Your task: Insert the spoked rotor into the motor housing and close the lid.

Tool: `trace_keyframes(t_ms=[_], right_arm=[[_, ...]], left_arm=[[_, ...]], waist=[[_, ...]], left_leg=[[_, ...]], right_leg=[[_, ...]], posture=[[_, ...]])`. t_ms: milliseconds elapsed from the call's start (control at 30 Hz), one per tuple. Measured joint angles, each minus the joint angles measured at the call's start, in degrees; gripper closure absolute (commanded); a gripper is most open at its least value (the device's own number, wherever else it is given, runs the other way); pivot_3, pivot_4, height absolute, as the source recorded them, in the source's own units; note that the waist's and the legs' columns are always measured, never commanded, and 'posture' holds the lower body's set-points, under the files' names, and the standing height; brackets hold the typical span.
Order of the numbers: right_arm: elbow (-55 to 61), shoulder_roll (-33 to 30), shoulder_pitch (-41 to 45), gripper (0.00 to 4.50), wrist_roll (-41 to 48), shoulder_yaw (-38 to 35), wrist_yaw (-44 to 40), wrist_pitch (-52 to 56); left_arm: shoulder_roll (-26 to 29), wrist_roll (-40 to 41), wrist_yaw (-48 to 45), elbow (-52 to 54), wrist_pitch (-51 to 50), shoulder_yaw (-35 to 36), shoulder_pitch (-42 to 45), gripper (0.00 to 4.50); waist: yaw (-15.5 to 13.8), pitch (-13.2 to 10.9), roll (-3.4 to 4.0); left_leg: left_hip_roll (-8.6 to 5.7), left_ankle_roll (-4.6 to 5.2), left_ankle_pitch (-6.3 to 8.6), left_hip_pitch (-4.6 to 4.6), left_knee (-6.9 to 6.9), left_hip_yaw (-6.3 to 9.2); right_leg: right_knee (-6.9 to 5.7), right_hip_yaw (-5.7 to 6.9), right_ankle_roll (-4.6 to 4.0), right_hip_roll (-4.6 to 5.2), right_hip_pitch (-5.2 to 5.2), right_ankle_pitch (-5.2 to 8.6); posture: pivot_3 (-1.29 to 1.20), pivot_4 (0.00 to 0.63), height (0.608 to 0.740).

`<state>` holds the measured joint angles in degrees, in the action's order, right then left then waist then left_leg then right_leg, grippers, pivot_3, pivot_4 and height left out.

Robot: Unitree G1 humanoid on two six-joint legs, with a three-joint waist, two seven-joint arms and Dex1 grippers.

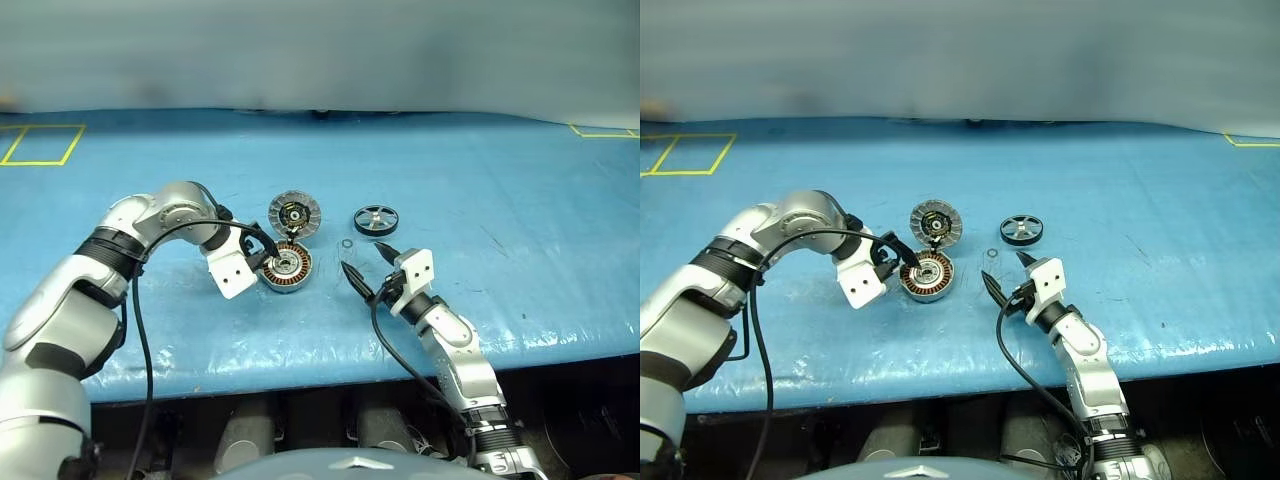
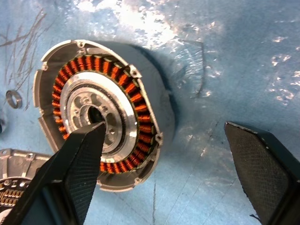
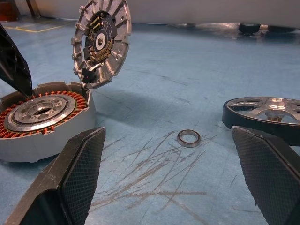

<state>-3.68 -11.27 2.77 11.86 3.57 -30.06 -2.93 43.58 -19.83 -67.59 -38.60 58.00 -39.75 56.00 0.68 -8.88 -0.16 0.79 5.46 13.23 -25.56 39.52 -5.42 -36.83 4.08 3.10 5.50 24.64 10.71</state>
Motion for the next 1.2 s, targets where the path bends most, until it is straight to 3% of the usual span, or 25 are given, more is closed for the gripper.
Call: trace_keyframes(t_ms=[200,467,567,800,1200], right_arm=[[-0.66,0.00,0.14,0.00,0.03,0.00,-0.25,0.61],[-0.74,0.14,2.87,0.00,-3.64,2.60,3.07,8.18],[-0.40,0.78,3.46,0.00,-4.78,4.64,3.93,12.72],[2.57,1.49,5.82,0.00,-6.05,6.23,5.83,20.06],[-0.73,2.02,10.53,0.00,-6.99,4.25,10.01,24.81]], left_arm=[[4.55,9.19,-7.36,5.29,-5.76,2.66,-5.15,0.31],[8.99,31.12,-13.66,22.15,-44.89,15.95,-20.73,0.31],[9.20,35.45,-13.07,25.48,-55.09,19.39,-28.56,0.31],[4.84,37.57,-4.40,28.04,-59.81,27.47,-38.57,0.31],[-7.29,37.88,8.69,27.92,-56.28,36.28,-48.31,0.31]], waist=[[0.14,-0.01,0.02],[0.36,-0.03,0.09],[0.66,-0.03,0.10],[-0.08,-0.03,0.10],[0.14,-0.02,0.10]], left_leg=[[0.03,-0.06,-0.04,0.00,-0.03,-0.03],[0.05,-0.12,-0.04,0.09,-0.03,0.05],[0.06,-0.21,-0.08,0.12,-0.10,0.08],[0.05,-0.61,0.01,0.14,-0.11,0.21],[0.04,-1.03,-0.24,0.21,-0.44,0.19]], right_leg=[[-0.03,-0.02,-0.02,-0.04,0.00,0.01],[-0.03,-0.01,-0.02,-0.02,0.13,0.02],[-0.03,0.00,-0.06,-0.04,0.13,0.04],[0.00,0.08,-0.07,0.05,0.09,0.03],[0.04,0.11,-0.48,0.03,0.17,-0.11]], posture=[[0.00,0.150,0.740],[0.00,0.150,0.740],[0.00,0.150,0.740],[0.00,0.150,0.740],[0.00,0.150,0.740]])
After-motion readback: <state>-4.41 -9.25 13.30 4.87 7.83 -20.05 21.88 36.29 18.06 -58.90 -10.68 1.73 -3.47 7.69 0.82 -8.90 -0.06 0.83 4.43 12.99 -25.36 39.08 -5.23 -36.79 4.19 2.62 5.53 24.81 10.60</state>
